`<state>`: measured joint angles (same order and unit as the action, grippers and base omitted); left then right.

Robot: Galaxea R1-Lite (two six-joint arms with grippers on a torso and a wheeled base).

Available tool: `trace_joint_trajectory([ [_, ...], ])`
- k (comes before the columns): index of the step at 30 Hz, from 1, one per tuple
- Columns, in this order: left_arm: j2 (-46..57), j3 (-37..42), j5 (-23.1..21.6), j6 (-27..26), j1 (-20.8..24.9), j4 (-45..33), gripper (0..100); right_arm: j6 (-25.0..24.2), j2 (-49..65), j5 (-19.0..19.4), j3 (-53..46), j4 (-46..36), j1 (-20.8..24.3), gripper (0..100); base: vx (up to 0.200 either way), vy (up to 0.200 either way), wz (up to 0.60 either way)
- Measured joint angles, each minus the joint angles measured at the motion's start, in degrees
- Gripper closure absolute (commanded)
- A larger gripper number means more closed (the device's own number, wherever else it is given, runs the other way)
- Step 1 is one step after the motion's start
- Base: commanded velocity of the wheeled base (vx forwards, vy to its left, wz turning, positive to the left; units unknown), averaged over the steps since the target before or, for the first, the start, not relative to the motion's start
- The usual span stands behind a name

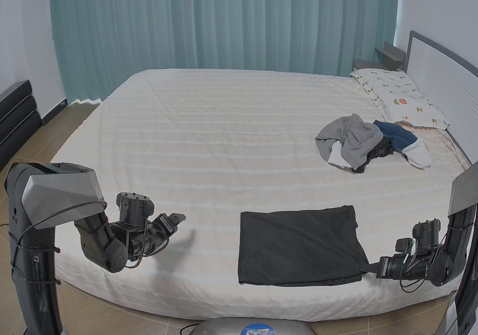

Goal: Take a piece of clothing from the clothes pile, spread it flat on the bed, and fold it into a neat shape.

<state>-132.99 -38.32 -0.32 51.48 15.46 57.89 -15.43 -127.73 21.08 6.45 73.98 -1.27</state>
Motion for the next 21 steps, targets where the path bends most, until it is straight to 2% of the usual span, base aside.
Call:
trace_joint_trajectory([
  [4,0.0,0.0,0.0,0.0,0.0,0.0,0,-1.9,-0.3,0.0,2.0,4.0,0.1,0,0.0,0.0,0.0],
  [8,0.0,0.0,0.0,0.0,0.0,0.0,0,-6.3,-1.4,-0.2,7.0,4.8,0.3,0,0.0,0.0,0.0],
  [21,0.0,0.0,0.1,0.0,0.0,0.0,0,-16.0,-10.5,-3.0,29.7,1.6,2.2,0,0.0,0.0,0.0],
])
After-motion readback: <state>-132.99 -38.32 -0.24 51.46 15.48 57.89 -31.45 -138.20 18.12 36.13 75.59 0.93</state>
